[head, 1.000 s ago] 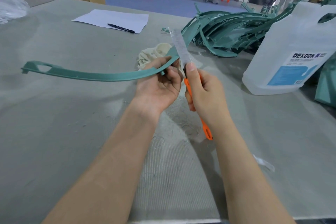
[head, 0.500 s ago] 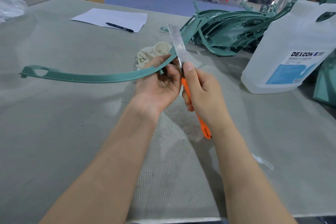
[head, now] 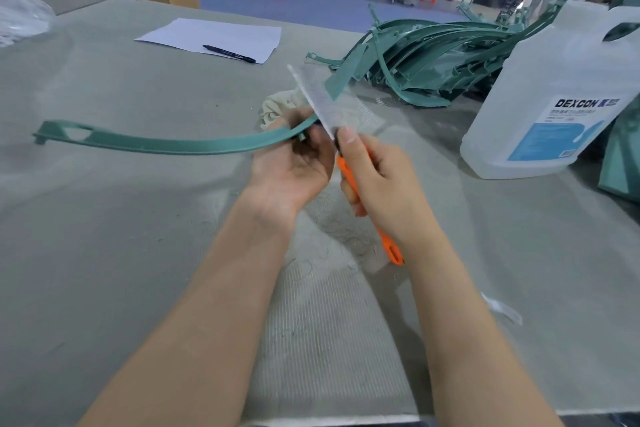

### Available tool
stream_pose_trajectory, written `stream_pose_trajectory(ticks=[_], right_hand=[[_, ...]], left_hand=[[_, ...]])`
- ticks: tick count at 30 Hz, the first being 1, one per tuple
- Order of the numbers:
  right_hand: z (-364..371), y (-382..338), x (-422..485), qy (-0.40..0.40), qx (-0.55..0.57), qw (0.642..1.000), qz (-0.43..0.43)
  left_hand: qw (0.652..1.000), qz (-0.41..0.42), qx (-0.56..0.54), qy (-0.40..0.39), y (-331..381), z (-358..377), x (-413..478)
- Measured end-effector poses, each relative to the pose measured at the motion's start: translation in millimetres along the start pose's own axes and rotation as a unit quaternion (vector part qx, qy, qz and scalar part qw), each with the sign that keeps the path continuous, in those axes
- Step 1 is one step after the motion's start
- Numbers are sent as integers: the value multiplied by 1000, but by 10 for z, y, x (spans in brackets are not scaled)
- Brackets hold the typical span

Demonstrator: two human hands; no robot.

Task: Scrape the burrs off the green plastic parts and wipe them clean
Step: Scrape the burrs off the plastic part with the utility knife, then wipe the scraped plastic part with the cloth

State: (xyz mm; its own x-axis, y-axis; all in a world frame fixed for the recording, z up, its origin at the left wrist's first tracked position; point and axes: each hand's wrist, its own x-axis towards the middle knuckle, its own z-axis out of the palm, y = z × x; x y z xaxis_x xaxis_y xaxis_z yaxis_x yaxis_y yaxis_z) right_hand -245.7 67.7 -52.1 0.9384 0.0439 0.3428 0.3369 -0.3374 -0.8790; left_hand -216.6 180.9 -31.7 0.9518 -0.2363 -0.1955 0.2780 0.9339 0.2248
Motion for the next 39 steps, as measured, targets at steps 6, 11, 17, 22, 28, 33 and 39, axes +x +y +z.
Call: stream_pose_trajectory(ticks=[6, 11, 17, 22, 28, 33, 39], right_hand=[[-413, 257, 136, 80, -180, 961, 195], [-539, 534, 175, 52, -339, 899, 272], [-374, 394, 253, 87, -414, 861, 283], [212, 216, 647, 47, -309, 944, 105], [711, 363, 1061, 35, -378, 908, 177], [560, 206, 1190, 210, -137, 964, 91], [188, -219, 1281, 296, 142, 939, 99]], left_hand=[[986, 104, 114, 70, 266, -113, 67], [957, 201, 180, 106, 297, -166, 100], [957, 208, 172, 104, 315, -227, 133], [957, 209, 172, 106, 300, -206, 125], [954, 234, 99, 160, 356, -212, 152], [957, 222, 52, 177, 380, -244, 168], [963, 206, 54, 168, 310, -242, 185]])
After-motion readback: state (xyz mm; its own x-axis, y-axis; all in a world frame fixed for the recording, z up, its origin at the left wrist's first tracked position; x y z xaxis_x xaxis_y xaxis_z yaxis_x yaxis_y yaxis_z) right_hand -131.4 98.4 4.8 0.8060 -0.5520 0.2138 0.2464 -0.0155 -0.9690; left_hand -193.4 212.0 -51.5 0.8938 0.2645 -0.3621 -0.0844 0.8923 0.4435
